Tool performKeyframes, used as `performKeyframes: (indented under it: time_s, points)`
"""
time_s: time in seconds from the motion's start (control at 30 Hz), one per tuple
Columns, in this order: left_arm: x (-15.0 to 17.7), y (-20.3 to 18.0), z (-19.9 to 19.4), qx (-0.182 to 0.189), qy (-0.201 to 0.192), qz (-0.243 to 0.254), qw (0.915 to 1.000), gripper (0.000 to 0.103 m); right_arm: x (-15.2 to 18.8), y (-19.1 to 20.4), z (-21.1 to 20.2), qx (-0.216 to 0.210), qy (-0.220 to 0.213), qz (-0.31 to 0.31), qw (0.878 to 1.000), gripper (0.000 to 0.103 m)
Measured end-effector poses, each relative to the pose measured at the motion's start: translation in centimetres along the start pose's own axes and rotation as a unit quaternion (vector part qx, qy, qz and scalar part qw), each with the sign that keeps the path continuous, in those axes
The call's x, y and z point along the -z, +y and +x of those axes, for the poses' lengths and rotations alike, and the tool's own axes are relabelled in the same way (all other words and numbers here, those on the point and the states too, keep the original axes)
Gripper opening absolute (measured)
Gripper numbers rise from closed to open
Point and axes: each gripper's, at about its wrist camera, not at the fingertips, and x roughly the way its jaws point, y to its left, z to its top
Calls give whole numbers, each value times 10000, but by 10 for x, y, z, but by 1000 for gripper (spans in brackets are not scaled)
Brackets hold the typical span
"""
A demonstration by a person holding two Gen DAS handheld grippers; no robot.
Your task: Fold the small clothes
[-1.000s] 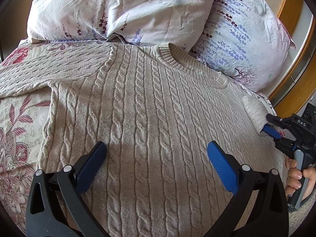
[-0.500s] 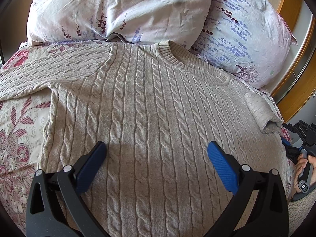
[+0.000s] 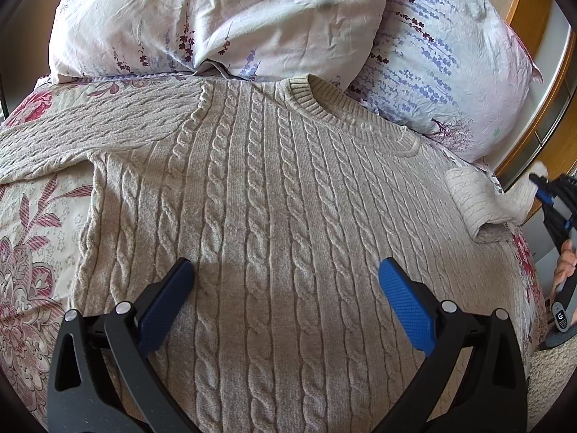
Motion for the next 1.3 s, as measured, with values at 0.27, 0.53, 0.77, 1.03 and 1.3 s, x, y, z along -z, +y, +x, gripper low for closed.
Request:
performKeyframes:
  time_s: [0.27, 0.53, 0.77, 1.03, 1.3]
  points:
    - [1, 3, -2, 110, -37, -80, 9999, 101, 65, 119, 62, -1062, 842, -1190, 9836, 10]
    - [2, 11, -6, 379, -130, -281, 9988, 101, 162, 166, 141, -1159, 2382, -1923, 9449, 9]
    - [2, 14, -8, 487, -168, -367, 9980, 101, 194, 167, 160, -1240, 2962, -2015, 9253, 7]
    - [2, 18, -9, 604, -211, -466, 9969, 101, 210, 190, 135, -947, 2908, -3483, 8861, 52]
    - [4, 26, -20, 577, -309, -639, 9958, 101, 233, 206, 121, -698, 2488, -4962, 8289, 58]
